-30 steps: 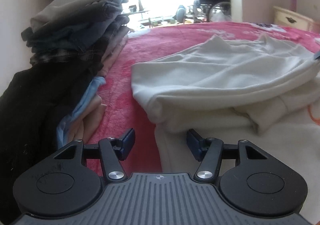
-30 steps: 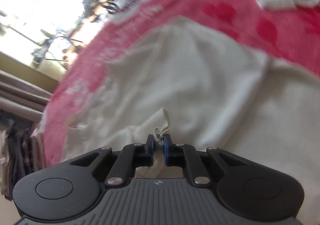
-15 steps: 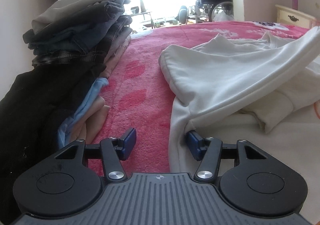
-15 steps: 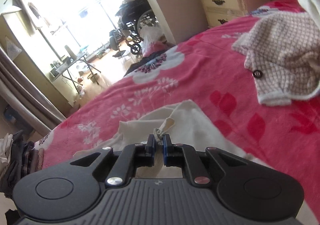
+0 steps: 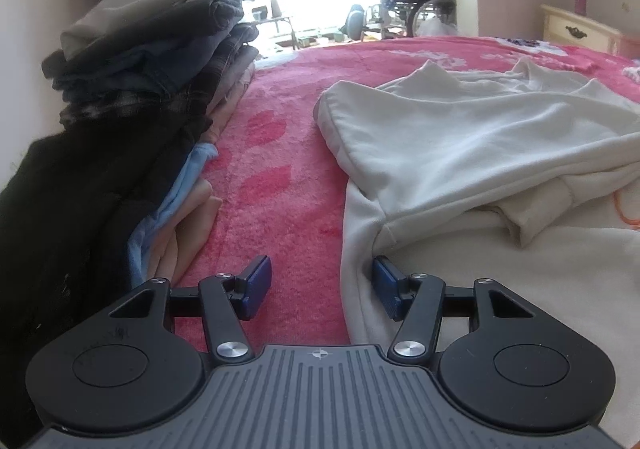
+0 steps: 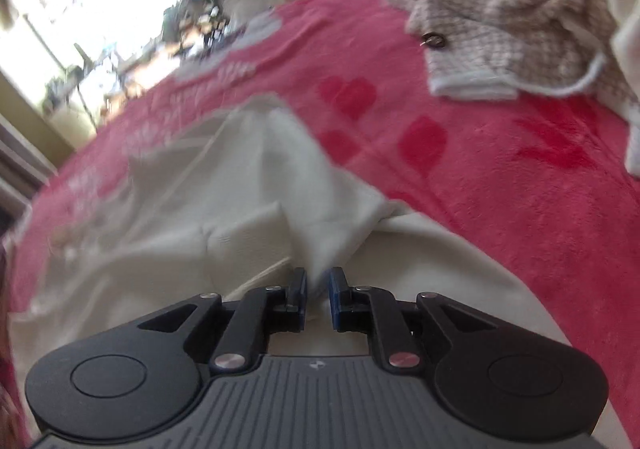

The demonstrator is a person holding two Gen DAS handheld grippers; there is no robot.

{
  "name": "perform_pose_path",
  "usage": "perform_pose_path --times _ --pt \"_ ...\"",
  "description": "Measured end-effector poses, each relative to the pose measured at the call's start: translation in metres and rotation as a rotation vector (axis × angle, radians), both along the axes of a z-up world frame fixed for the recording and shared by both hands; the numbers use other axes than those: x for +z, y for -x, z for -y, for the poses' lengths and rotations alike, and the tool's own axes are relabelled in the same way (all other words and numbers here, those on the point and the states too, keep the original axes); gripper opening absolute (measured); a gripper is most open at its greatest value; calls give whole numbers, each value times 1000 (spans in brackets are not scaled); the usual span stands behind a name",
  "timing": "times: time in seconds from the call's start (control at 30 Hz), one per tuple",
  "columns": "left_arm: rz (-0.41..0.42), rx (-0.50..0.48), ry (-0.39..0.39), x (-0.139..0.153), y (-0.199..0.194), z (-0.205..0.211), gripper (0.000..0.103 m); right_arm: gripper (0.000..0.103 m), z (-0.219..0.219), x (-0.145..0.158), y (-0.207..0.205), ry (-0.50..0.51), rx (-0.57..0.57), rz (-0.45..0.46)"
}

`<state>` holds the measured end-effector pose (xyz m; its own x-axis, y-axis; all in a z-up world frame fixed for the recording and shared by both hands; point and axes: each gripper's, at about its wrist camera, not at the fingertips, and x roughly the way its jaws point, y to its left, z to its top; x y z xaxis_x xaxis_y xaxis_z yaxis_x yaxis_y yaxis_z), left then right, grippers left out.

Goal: Fold clothes

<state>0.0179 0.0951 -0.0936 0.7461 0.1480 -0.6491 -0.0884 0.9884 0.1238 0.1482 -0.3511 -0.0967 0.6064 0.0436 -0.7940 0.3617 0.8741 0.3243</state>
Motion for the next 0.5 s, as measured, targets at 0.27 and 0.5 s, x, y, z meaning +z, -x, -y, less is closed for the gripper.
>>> perform_pose_path --times 0.27,0.5 --pt "98 -66 96 21 20 -2 57 39 1 16 -34 -21 42 28" --pt "133 -63 103 23 -10 13 57 42 -40 17 -65 -40 162 9"
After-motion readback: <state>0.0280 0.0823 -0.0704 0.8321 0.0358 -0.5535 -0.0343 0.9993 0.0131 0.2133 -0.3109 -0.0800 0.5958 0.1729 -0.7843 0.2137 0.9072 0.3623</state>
